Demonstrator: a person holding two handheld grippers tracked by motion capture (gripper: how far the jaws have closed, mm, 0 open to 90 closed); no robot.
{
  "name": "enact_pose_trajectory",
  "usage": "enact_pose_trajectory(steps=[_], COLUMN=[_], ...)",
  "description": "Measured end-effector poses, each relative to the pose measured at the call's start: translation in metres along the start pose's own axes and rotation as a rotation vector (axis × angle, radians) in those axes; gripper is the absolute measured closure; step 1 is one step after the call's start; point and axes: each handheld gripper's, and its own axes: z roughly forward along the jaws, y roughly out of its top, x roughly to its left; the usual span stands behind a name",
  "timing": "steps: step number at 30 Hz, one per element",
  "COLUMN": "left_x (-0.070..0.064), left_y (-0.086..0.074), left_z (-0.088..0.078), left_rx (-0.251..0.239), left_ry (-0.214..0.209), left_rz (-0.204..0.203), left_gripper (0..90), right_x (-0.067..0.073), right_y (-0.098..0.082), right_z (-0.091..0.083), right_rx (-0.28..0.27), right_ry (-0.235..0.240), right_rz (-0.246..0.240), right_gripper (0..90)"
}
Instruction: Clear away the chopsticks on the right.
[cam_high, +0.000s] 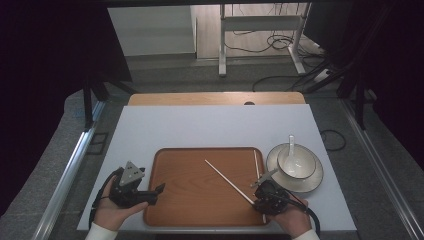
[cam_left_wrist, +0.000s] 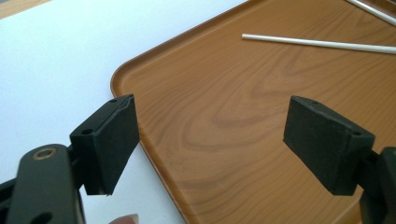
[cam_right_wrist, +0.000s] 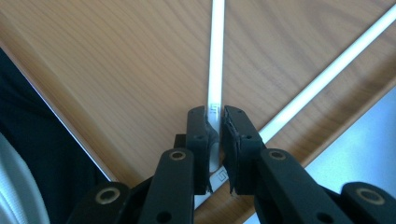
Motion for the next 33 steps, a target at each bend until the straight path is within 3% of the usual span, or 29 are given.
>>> enact_pose_trajectory(steps=[6, 8, 10, 11, 16, 20, 24, 29, 30, 31, 32, 33], left_x=[0.000, 0.000, 0.000, 0.000, 0.001, 0.000, -0.002, -0.003, -0.003, -0.003, -0.003, -0.002], left_y=[0.000, 0.000, -0.001, -0.001, 0.000, -0.001, 0.000, 0.001, 0.000, 0.000, 0.000, 0.000], left_z=[0.000, 0.001, 0.001, 0.002, 0.000, 0.002, 0.004, 0.005, 0.004, 0.004, 0.004, 0.004], left_rx=[0.001, 0.001, 0.003, 0.005, 0.002, 0.006, 0.012, 0.014, 0.014, 0.013, 0.013, 0.013], left_ry=[0.000, 0.000, 0.001, 0.002, 0.004, 0.005, 0.006, 0.007, 0.009, 0.008, 0.008, 0.010], left_rz=[0.000, 0.000, 0.000, 0.001, 0.001, 0.000, 0.010, 0.012, 0.010, 0.009, 0.009, 0.008], left_gripper=[17.9, 17.9, 17.9, 17.9, 17.9, 17.9, 17.9, 17.9, 17.9, 17.9, 17.9, 17.9], right_x=[0.000, 0.001, 0.001, 0.001, 0.001, 0.000, -0.002, -0.004, -0.007, -0.007, -0.009, -0.009], right_y=[0.000, 0.001, 0.001, 0.002, 0.007, 0.016, 0.036, 0.056, 0.064, 0.064, 0.070, 0.073], right_z=[-0.003, -0.008, -0.009, -0.012, -0.015, -0.021, -0.018, -0.005, 0.003, 0.003, 0.008, 0.010], right_rx=[-0.020, -0.056, -0.074, -0.114, -0.184, -0.263, -0.311, -0.296, -0.283, -0.283, -0.277, -0.269], right_ry=[0.000, -0.011, -0.015, -0.021, -0.029, -0.017, 0.017, 0.044, 0.066, 0.066, 0.085, 0.098], right_rz=[-0.012, -0.017, -0.018, -0.018, -0.028, -0.006, 0.004, -0.004, 0.005, 0.005, 0.008, 0.011], right_gripper=[72.7, 62.5, 59.7, 54.8, 48.7, 47.2, 55.2, 67.1, 76.0, 76.0, 85.4, 88.3])
